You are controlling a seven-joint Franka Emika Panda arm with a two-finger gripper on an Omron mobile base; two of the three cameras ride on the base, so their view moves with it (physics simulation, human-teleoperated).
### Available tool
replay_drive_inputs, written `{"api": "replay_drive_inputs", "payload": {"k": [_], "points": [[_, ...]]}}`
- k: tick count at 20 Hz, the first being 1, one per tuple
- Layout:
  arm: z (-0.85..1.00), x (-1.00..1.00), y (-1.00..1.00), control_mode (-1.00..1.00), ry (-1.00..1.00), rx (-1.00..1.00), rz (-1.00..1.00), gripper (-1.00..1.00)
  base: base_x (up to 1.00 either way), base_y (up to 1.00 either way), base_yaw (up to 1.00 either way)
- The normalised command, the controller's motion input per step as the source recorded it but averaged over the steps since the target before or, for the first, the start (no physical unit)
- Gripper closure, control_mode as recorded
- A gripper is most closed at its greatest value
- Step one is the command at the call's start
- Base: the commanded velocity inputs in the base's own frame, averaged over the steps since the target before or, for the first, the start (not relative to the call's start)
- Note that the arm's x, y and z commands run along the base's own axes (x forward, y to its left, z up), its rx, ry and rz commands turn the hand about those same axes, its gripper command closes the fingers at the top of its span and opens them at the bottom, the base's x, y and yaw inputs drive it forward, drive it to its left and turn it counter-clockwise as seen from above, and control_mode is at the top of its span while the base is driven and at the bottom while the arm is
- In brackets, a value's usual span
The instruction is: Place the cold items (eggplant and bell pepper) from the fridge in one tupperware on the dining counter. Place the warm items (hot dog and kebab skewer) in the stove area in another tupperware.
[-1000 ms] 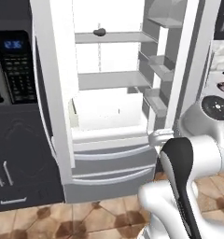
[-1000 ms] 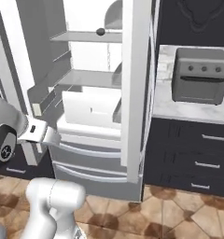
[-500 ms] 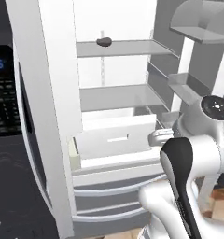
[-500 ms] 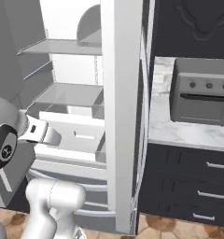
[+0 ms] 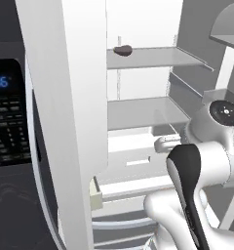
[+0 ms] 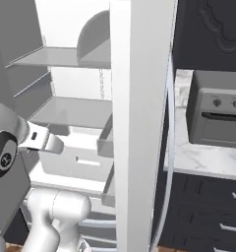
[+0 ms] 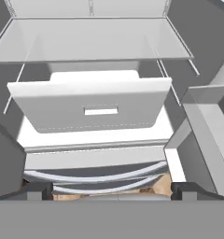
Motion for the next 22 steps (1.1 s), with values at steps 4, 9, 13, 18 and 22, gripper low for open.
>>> {"api": "replay_drive_inputs", "payload": {"k": [4,9,13,18,22], "points": [[0.00,0.00,0.00,1.00,0.00,0.00,0.00,-1.00,0.78,0.08,0.00],[0.00,0.00,0.00,1.00,0.00,0.00,0.00,-1.00,0.90,0.29,0.00],[0.72,0.73,0.10,-1.00,-0.06,0.00,0.05,-1.00,0.00,0.00,0.00],[0.98,0.72,0.01,-1.00,-0.08,0.00,0.09,-1.00,0.00,0.00,0.00],[0.94,0.66,0.00,-1.00,-0.05,-0.07,0.03,-1.00,0.00,0.00,0.00]]}}
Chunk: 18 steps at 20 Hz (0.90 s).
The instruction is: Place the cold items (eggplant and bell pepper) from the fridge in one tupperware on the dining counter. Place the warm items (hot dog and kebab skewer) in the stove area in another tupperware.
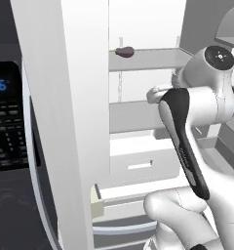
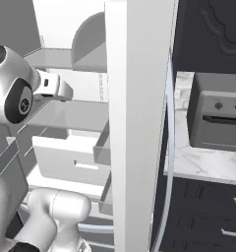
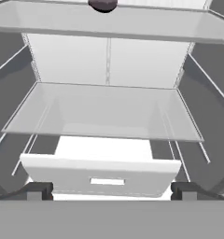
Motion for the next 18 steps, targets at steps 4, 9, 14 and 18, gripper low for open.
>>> {"api": "replay_drive_inputs", "payload": {"k": [4,9,14,18], "points": [[0.63,0.56,0.12,-1.00,-0.03,-0.14,0.00,-1.00,0.00,0.00,0.00],[0.33,0.78,0.12,-1.00,0.00,-0.06,0.03,-1.00,0.00,0.00,0.00],[0.23,0.82,0.09,-1.00,0.00,-0.08,0.03,-1.00,0.00,0.00,0.00],[0.05,0.75,0.09,-1.00,-0.04,-0.08,0.06,-1.00,0.00,0.00,0.00]]}}
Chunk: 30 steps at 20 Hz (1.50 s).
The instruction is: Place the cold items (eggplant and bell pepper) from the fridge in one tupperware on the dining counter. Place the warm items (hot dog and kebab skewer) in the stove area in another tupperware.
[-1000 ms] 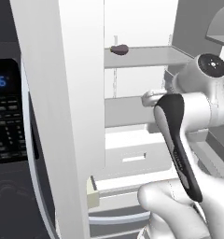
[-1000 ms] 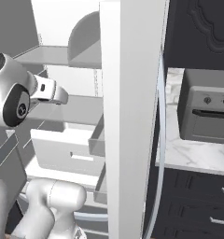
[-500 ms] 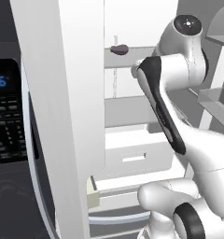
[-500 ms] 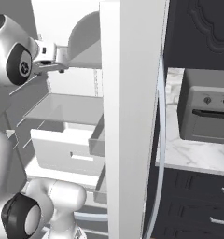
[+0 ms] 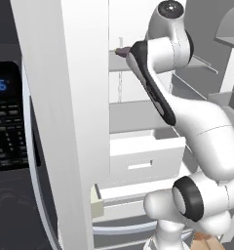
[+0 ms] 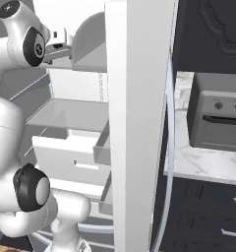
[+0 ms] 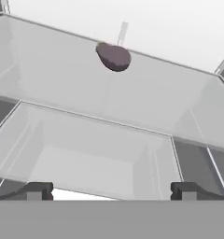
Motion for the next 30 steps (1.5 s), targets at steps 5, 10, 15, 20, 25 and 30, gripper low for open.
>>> {"api": "replay_drive_inputs", "payload": {"k": [5,10,15,20,25,30], "points": [[0.00,0.77,0.05,-1.00,0.00,-0.01,0.09,-1.00,0.00,0.00,0.00],[-0.01,0.70,0.00,-1.00,0.01,0.00,0.10,-1.00,0.00,0.00,0.00],[-0.05,0.52,0.00,-1.00,0.01,0.00,0.02,-1.00,0.00,0.00,0.00],[-0.17,0.43,0.00,-1.00,0.05,-0.02,0.00,-1.00,0.00,0.00,0.00],[-0.08,0.46,0.00,-1.00,0.02,-0.01,0.02,-1.00,0.00,0.00,0.00],[0.00,0.44,0.00,-1.00,0.00,0.00,0.04,-1.00,0.00,0.00,0.00]]}}
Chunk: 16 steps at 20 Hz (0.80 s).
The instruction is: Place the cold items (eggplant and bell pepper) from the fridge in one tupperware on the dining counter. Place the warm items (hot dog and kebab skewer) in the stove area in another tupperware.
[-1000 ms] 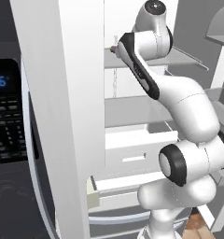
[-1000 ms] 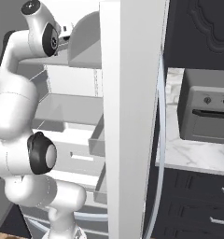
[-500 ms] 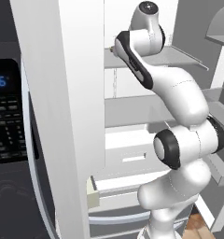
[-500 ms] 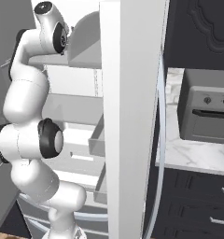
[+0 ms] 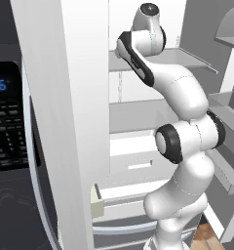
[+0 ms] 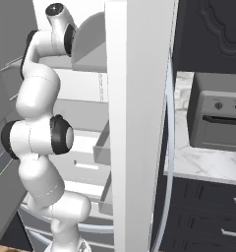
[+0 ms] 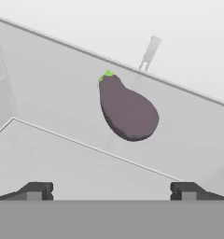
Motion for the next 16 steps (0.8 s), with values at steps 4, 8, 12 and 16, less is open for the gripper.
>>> {"api": "replay_drive_inputs", "payload": {"k": [4,8,12,16], "points": [[0.00,0.41,0.00,-1.00,0.00,0.00,0.04,-1.00,0.00,0.00,0.00],[-0.02,0.43,0.00,-1.00,0.00,0.00,0.04,-1.00,0.00,0.00,0.00],[-0.06,0.42,0.00,-1.00,0.00,-0.01,0.04,-1.00,0.00,0.00,0.00],[-0.13,0.35,0.00,-1.00,0.02,-0.03,0.04,-1.00,0.00,0.00,0.00]]}}
